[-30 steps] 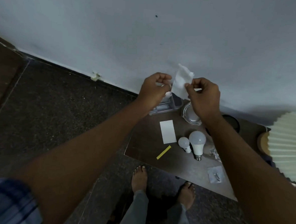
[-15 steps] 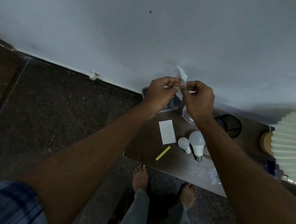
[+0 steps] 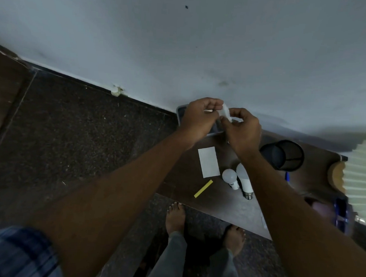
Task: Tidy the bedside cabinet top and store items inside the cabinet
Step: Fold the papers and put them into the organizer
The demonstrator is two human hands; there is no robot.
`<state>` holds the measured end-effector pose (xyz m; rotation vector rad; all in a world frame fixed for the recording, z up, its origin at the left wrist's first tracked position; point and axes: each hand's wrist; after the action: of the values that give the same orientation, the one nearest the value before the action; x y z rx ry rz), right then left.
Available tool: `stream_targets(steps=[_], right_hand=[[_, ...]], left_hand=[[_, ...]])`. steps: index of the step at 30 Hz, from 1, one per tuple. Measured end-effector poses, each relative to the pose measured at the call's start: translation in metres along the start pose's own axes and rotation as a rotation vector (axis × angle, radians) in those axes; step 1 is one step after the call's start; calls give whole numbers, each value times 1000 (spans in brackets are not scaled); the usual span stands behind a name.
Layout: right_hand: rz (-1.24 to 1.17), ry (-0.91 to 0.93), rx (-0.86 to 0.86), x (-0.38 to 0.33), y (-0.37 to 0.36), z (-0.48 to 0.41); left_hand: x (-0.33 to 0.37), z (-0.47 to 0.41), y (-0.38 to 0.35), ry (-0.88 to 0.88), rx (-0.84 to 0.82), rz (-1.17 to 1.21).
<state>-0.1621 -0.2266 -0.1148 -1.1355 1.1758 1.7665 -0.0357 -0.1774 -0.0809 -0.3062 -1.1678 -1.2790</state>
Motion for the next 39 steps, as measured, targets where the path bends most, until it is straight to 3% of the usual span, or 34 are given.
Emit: stream_targets(steps=[16,19,25,33,39], right_hand=[[39,40,56,-4,17,33],[102,54,-30,-1,15,53],[518,32,-275,23,-1,75],[934,-3,-522,49,-23,77],[910,4,-537,49,-44,82]], left_hand=[[-39,46,1,22,59,93],[-67,62,-5,109,25,40],[-108,76,-21,312,-40,-23],[-124,70,-20,341,-58,-97],[-138,66,1,368,-15,-140]])
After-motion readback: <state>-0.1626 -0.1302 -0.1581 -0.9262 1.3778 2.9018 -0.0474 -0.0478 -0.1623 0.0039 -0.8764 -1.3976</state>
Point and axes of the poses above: each hand's wrist, its own z-axis away from the middle knuckle, its own y-axis out of the back of the hand, x = y × z, and after that the axes turned 12 degrees about -z, right-handed
